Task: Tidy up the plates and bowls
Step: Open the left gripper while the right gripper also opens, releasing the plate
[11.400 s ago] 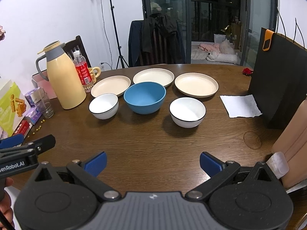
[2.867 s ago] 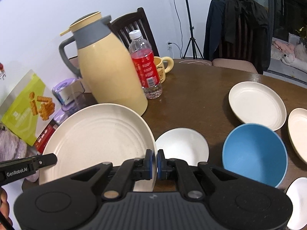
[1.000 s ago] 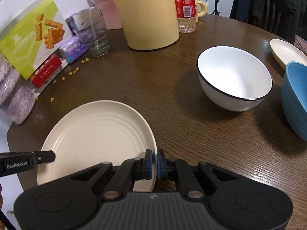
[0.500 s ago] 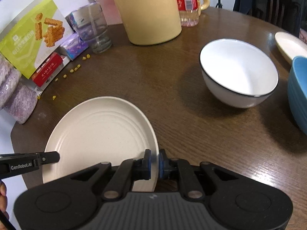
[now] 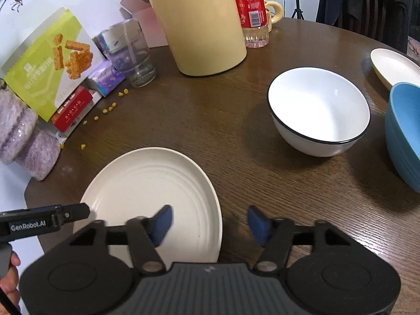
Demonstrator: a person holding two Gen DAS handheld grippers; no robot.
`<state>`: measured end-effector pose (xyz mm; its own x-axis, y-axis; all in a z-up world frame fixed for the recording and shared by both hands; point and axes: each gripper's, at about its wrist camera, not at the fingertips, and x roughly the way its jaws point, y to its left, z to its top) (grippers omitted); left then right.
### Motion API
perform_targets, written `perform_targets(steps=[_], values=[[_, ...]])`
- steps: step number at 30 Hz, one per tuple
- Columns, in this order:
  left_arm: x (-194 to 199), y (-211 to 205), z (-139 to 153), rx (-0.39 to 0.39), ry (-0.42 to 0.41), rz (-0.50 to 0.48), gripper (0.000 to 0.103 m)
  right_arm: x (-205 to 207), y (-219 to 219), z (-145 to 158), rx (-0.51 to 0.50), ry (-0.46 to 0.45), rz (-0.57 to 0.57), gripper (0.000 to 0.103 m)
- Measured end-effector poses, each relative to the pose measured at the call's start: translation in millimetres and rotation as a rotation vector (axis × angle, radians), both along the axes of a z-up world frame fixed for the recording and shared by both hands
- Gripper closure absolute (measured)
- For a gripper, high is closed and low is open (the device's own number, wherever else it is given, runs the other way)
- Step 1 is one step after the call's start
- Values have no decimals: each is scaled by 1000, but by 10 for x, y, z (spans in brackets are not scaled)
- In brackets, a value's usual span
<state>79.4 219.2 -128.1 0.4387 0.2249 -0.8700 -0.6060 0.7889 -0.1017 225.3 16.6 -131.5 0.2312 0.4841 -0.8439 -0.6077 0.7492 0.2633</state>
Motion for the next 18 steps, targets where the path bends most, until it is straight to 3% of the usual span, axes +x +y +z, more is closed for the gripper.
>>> perform_targets(steps=[2,4,7,10,18], values=[[-3,-16,33,7,-9,-7,18,-11,-23,28,2,-5,-5,17],[-1,-41,61,10,-16,-14,7,-17,-43,45,-2,-9,-9,15],[1,-77,100,19,-25,-17,1,-26,-61,62,-25,-20,-19,8],[-12,-97,138,14,-40,-22,0,-34,-90,70,-43,-20,-28,0],[-36,-151,193,10,-41,-36,0,-74,-229,139,-56,-16,-62,0]])
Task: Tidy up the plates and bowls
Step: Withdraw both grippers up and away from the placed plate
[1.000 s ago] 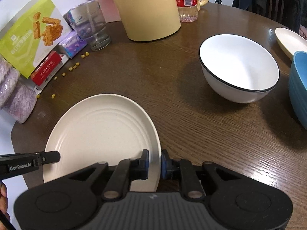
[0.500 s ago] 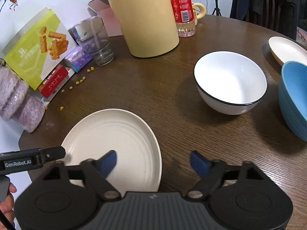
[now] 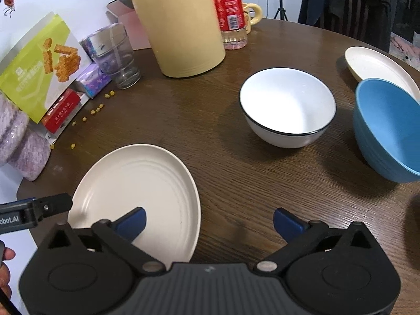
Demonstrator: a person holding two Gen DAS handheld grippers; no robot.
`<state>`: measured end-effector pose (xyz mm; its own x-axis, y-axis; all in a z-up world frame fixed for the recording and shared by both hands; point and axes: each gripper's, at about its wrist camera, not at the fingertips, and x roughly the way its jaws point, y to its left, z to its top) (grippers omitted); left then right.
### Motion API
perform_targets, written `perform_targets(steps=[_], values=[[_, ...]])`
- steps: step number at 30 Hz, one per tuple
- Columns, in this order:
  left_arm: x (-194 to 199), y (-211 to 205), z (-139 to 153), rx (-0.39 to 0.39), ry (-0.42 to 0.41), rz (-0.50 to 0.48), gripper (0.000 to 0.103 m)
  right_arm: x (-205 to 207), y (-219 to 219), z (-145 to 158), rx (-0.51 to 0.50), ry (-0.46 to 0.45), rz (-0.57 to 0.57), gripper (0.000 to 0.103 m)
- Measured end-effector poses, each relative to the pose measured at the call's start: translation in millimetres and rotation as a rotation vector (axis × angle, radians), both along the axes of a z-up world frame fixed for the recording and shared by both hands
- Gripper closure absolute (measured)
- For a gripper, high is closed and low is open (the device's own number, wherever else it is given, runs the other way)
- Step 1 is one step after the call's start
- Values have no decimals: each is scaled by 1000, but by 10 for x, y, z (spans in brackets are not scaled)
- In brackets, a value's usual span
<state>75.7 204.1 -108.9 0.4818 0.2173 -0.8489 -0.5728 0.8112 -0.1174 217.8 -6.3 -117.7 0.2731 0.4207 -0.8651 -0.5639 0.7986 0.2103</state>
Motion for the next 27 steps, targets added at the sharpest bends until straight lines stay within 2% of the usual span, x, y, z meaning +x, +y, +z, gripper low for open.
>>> perform_targets(steps=[13,27], values=[[-2,-93,121,19,-23,-65,0,2,-336,150,-2,-25,-114,0],[118,-284,222,34,-45,-189,0,-159,-806,251,6,-51,-272,0]])
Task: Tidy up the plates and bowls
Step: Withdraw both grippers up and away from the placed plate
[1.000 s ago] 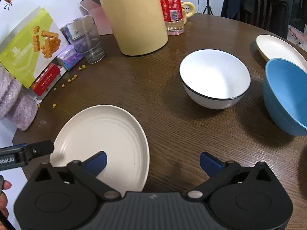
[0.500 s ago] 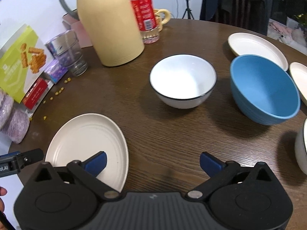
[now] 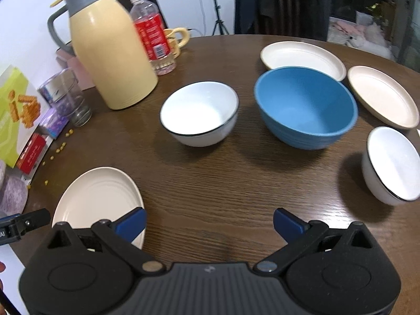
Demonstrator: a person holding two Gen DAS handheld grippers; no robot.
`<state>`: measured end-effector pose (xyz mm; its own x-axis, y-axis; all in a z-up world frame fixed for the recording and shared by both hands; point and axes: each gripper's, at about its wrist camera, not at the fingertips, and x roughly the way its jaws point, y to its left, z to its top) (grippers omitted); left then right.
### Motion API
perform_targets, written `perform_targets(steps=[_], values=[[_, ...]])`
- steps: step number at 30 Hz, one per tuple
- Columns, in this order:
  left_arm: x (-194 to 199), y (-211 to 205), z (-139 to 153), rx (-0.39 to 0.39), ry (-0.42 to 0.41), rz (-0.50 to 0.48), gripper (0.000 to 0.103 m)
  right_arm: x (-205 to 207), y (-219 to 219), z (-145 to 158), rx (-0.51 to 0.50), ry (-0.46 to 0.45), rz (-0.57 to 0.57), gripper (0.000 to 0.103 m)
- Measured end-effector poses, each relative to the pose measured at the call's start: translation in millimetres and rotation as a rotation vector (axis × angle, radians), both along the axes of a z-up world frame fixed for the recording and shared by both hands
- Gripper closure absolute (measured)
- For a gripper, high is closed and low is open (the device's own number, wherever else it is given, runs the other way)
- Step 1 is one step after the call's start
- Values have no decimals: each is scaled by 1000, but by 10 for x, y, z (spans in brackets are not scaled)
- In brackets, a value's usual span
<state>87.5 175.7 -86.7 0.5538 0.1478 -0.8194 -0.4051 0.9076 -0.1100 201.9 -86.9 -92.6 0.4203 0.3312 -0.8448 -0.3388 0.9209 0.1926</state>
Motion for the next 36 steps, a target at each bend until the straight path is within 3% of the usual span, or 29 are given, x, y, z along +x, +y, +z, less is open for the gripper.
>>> perform_targets(steps=[24,36], values=[[248,-539,270,54,-80,-194,0,-316,-780,296,-9,-89,-213,0],[546,-853,454,50,-87,-234,0,-51,-1049,456,-62,-73,-167,0]])
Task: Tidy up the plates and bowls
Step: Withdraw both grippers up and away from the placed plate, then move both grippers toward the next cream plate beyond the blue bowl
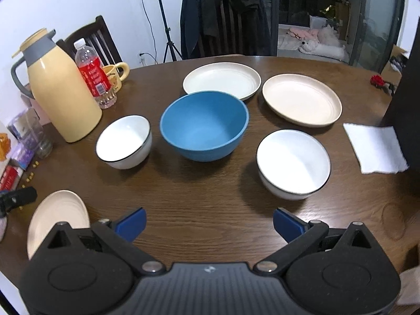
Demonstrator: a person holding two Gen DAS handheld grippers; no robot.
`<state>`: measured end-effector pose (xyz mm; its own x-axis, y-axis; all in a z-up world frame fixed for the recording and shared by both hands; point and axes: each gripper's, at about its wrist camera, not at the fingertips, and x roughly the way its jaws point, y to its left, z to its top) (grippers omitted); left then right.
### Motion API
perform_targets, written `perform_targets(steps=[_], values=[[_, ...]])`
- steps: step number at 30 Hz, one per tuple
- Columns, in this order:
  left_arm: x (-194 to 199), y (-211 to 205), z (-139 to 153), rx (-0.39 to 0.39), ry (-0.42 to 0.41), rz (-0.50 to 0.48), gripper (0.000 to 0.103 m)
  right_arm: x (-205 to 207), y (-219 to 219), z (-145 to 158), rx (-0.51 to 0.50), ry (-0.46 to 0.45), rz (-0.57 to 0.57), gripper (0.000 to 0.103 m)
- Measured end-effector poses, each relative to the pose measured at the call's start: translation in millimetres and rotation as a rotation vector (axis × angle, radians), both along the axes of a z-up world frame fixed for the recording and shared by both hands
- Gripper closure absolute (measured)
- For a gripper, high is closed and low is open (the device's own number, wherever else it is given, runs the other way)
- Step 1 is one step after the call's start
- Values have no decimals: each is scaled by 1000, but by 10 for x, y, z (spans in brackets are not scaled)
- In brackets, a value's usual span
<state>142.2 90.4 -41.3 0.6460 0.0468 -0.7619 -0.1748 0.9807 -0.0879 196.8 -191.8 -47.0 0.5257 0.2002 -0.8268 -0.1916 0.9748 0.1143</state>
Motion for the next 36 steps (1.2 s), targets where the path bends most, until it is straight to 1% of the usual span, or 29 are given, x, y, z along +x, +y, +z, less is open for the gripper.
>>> perform_targets(steps=[7,12,21,28,32,36], values=[[275,-196,91,-3,8,-7,0,301,-156,89,14,4,31,0],[518,-293,116,-9,29,1,0,557,-224,120,27,25,45,0],[924,-429,159,-16,50,17,0,1042,-231,163,-7,23,99,0],[1258,-534,206,-17,54,30,0,1529,-278,183,24,48,141,0],[1445,-575,221,-18,55,42,0,1812,-332,204,54,60,148,0],[1648,-616,232,-16,60,49,0,2083,-326,222,63,62,157,0]])
